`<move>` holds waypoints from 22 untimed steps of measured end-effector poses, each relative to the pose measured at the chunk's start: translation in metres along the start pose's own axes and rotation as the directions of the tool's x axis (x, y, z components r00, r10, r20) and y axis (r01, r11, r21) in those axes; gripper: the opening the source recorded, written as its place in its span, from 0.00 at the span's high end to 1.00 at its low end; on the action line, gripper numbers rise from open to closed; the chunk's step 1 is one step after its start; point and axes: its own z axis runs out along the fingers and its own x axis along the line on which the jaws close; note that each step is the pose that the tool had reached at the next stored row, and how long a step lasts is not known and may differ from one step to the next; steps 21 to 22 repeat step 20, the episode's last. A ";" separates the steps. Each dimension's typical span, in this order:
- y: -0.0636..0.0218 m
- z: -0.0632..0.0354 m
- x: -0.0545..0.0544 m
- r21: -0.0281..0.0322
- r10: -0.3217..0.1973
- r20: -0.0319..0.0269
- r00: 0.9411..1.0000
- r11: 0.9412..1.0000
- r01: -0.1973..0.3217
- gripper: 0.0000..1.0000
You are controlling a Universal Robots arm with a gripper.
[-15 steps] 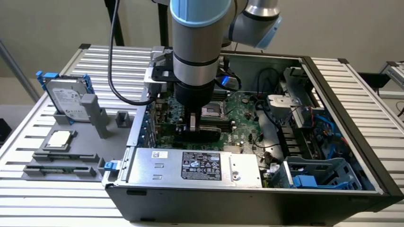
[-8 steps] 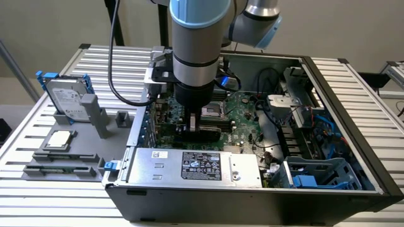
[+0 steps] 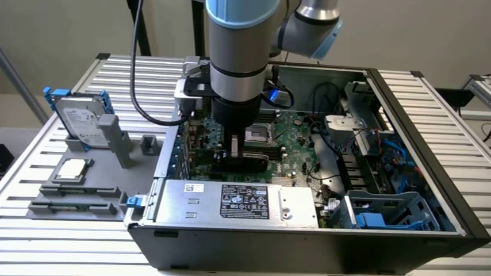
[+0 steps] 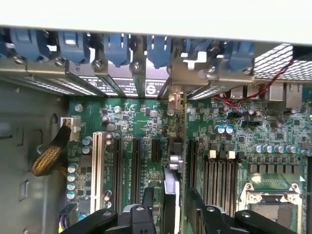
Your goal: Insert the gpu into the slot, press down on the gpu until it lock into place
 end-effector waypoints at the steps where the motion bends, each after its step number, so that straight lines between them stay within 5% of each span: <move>1: 0.0000 -0.0046 0.000 0.000 0.000 0.000 1.000 1.000 0.000 0.60; 11: -0.0001 -0.0480 -0.004 0.000 0.000 0.000 1.000 1.000 0.000 0.62; 18: -0.0001 -0.0502 -0.004 0.000 0.000 0.000 1.000 1.000 0.000 0.89; 22: -0.0001 -0.0502 -0.004 0.000 0.000 0.000 1.000 1.000 0.000 0.89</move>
